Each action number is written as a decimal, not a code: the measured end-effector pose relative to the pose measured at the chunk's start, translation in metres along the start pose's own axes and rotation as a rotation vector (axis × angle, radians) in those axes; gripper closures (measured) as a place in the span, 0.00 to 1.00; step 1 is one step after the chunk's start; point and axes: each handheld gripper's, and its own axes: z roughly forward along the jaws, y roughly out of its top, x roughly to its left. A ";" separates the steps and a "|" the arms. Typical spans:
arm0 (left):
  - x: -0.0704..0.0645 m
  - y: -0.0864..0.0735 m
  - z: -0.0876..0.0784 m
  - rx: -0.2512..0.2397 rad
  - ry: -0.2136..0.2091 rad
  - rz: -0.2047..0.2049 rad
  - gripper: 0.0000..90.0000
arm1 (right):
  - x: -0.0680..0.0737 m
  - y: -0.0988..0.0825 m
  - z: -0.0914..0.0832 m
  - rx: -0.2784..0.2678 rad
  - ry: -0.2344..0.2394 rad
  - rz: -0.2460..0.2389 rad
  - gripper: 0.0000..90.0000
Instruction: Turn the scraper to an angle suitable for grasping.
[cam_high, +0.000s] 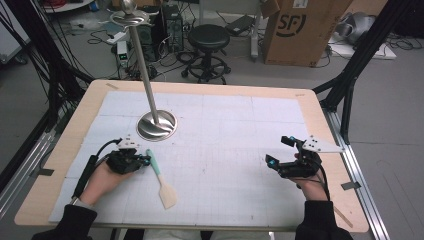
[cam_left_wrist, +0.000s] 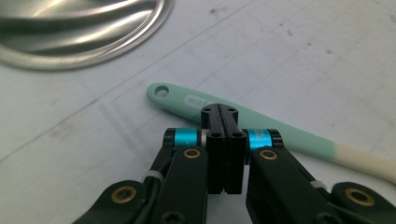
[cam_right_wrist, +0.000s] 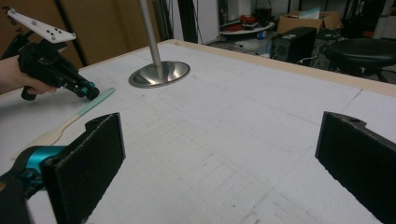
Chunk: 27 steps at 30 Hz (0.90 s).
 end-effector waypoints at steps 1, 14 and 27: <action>-0.004 0.003 0.004 0.000 -0.008 0.016 1.00 | 0.000 0.000 0.000 0.002 0.001 0.002 0.00; -0.050 0.023 0.030 -0.034 -0.045 0.100 1.00 | 0.001 -0.002 -0.008 0.003 -0.011 0.003 0.00; -0.076 0.023 0.014 -0.057 -0.136 0.155 1.00 | 0.001 -0.002 -0.012 -0.002 -0.014 0.005 0.00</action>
